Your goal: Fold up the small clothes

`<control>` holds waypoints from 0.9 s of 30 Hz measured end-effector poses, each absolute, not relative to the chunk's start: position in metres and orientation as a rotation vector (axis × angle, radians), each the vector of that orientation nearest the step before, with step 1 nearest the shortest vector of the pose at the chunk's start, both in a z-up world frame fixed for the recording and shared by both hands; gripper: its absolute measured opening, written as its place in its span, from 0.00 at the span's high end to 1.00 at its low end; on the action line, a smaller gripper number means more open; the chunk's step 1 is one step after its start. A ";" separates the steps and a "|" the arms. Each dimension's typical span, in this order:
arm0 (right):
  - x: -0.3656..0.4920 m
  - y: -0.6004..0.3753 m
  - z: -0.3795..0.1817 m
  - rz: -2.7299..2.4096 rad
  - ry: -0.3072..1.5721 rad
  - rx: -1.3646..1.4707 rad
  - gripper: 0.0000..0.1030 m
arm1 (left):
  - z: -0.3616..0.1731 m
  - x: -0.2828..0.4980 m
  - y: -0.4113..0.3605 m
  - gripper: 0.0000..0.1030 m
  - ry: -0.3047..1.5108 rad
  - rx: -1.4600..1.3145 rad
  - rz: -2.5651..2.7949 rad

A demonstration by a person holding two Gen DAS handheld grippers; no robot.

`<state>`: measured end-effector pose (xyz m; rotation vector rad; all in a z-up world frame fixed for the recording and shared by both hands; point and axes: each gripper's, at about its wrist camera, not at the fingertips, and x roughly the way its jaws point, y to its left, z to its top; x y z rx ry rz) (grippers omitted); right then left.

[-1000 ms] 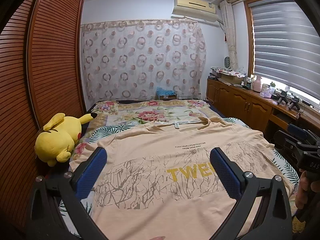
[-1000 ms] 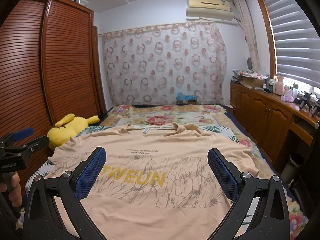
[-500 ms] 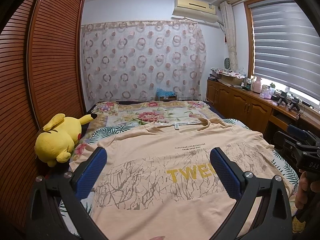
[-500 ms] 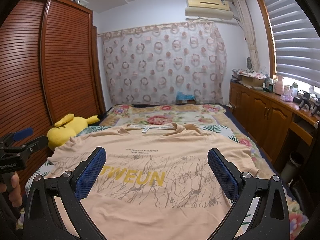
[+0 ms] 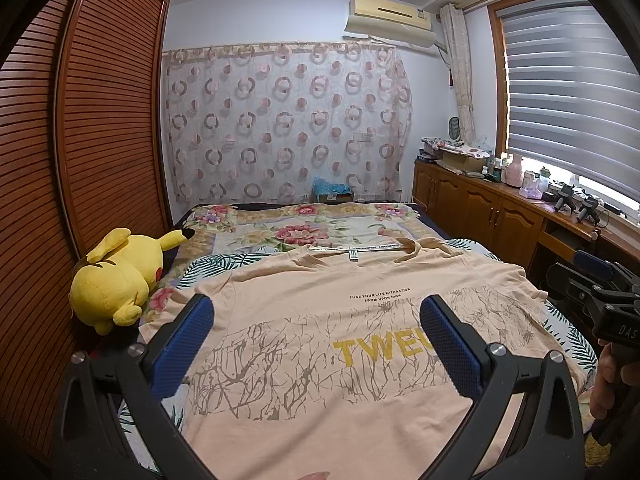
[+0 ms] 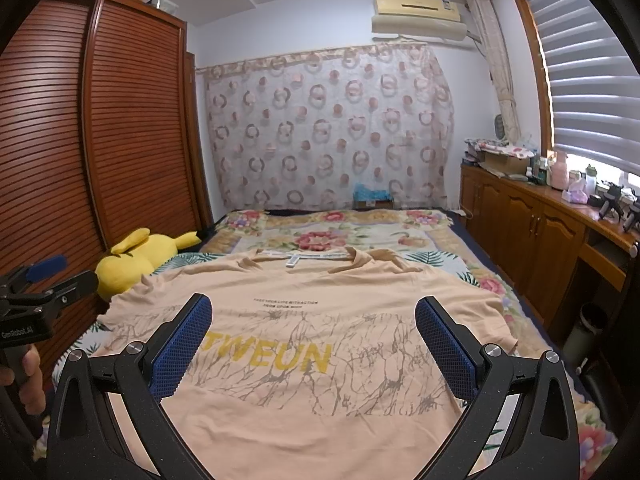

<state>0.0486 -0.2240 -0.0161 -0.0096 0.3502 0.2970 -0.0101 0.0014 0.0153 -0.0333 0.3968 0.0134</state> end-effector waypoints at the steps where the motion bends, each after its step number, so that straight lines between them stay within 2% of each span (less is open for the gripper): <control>1: 0.048 -0.224 -0.016 0.297 0.350 -0.010 0.00 | 0.016 -0.010 0.001 0.00 0.396 -0.033 0.013; 27: 0.047 -0.222 -0.017 0.304 0.350 -0.007 0.00 | 0.015 -0.010 0.000 0.00 0.397 -0.033 0.013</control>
